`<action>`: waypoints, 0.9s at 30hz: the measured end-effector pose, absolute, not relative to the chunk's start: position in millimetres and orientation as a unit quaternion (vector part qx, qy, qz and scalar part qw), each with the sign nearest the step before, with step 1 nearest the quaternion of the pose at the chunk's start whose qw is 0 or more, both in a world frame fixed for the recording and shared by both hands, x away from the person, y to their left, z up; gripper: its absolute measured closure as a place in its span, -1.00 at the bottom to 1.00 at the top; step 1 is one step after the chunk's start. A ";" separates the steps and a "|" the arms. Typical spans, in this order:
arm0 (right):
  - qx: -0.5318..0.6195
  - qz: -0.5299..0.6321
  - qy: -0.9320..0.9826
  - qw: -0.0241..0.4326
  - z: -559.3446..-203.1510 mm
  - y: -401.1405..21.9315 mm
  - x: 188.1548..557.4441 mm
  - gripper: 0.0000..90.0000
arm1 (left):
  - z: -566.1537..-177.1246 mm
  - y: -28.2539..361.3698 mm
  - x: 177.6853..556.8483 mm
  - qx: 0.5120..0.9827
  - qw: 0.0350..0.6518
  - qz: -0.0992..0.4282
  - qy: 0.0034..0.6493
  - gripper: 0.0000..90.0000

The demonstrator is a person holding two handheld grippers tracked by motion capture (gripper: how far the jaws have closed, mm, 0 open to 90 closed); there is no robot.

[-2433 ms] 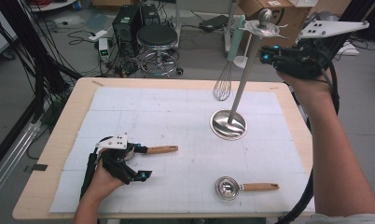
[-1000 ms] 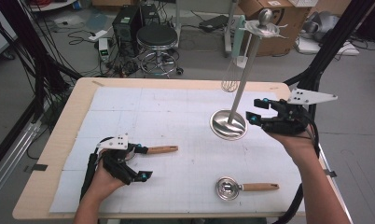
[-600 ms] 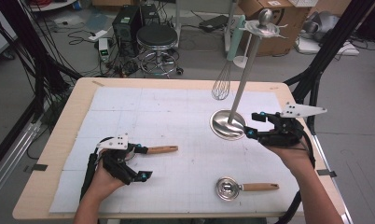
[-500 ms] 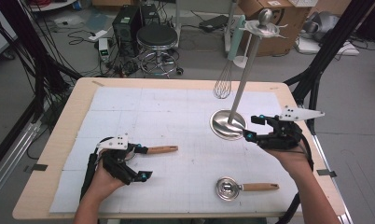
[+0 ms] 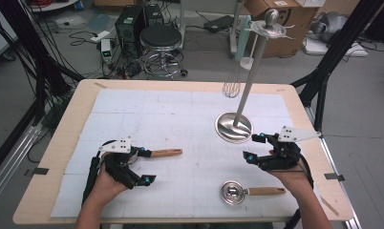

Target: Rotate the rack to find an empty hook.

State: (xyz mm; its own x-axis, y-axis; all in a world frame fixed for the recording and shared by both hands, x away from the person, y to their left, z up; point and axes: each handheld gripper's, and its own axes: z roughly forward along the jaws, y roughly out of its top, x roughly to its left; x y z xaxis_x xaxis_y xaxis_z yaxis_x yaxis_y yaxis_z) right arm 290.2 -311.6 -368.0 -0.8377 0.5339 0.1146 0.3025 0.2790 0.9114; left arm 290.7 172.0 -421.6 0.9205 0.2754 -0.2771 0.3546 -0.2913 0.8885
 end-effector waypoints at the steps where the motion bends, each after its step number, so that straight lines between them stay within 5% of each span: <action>1: 0.265 0.539 0.793 0.104 -370.3 -311.0 288.7 -0.51 | -421.6 172.0 290.7 0.803 0.562 -0.035 0.196 -0.96; 27: 0.258 0.533 0.801 0.086 -407.5 -292.1 270.3 -0.62 | -421.7 171.3 290.3 0.795 0.574 -0.042 0.193 -0.96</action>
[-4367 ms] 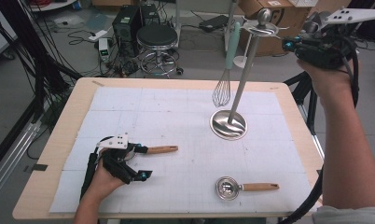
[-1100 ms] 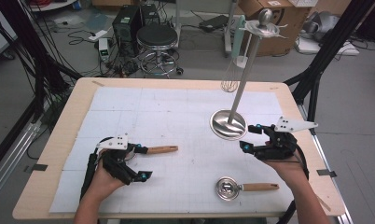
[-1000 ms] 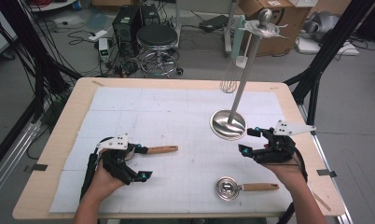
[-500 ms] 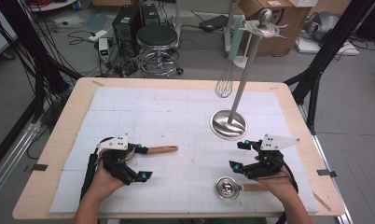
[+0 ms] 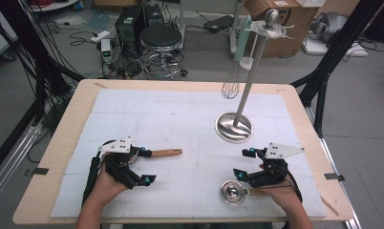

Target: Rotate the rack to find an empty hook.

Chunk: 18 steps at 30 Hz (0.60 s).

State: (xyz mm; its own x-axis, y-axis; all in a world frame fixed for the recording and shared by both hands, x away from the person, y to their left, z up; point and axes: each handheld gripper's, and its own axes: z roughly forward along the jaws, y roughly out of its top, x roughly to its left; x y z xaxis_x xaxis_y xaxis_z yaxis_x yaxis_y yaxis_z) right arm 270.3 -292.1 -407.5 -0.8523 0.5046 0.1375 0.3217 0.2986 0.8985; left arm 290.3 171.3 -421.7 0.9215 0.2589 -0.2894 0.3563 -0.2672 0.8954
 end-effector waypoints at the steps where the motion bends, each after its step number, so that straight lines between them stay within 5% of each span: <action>1: 0.258 0.533 0.801 0.085 -408.0 -292.1 270.0 -0.62 | -421.9 171.3 290.4 0.796 0.572 -0.042 0.193 -0.96; 18: 0.257 0.537 0.800 0.072 -413.1 -295.4 270.1 -0.64 | -422.7 173.6 290.9 0.800 0.565 -0.031 0.201 -0.96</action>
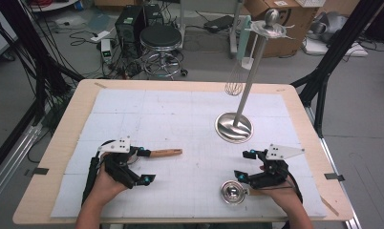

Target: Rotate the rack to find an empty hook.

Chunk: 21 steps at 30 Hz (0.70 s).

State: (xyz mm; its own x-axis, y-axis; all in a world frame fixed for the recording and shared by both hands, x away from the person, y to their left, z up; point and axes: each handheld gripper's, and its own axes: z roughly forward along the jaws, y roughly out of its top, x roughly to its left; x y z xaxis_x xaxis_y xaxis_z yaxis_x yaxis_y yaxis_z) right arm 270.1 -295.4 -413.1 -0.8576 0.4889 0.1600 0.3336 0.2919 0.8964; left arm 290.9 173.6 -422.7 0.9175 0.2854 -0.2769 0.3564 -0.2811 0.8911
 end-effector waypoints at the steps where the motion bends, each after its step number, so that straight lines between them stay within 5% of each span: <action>1: 0.258 0.537 0.800 0.072 -412.8 -295.1 269.7 -0.64 | -422.6 174.5 291.5 0.801 0.564 -0.030 0.199 -0.96; 21: 0.255 0.543 0.797 0.067 -414.1 -296.3 266.4 -0.64 | -423.0 175.1 294.0 0.796 0.570 -0.029 0.201 -0.96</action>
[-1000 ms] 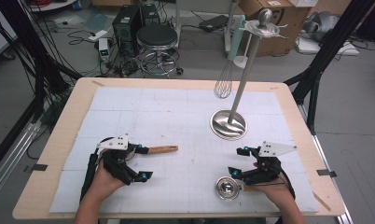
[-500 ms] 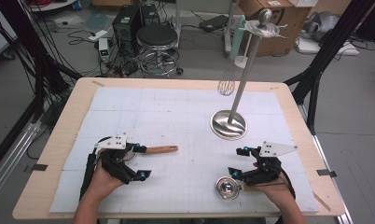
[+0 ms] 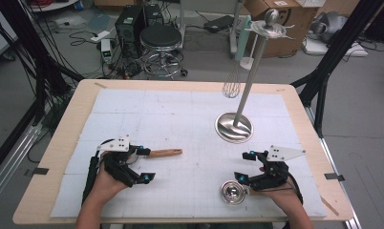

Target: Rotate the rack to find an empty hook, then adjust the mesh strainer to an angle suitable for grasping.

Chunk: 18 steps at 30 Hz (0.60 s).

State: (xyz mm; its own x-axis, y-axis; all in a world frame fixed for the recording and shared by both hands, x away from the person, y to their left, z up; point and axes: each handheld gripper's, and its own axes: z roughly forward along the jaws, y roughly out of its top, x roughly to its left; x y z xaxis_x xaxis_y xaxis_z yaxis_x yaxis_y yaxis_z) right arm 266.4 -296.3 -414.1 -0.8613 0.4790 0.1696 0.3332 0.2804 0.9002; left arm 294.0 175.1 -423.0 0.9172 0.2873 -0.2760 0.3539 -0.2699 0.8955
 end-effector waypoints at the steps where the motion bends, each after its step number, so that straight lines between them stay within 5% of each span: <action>1: 0.255 0.544 0.797 0.067 -414.4 -296.2 266.6 -0.65 | -423.0 174.9 294.0 0.796 0.570 -0.030 0.202 -0.96; 18: 0.256 0.539 0.799 0.065 -417.5 -296.4 267.4 -0.64 | -423.3 174.1 295.1 0.797 0.568 -0.029 0.202 -0.96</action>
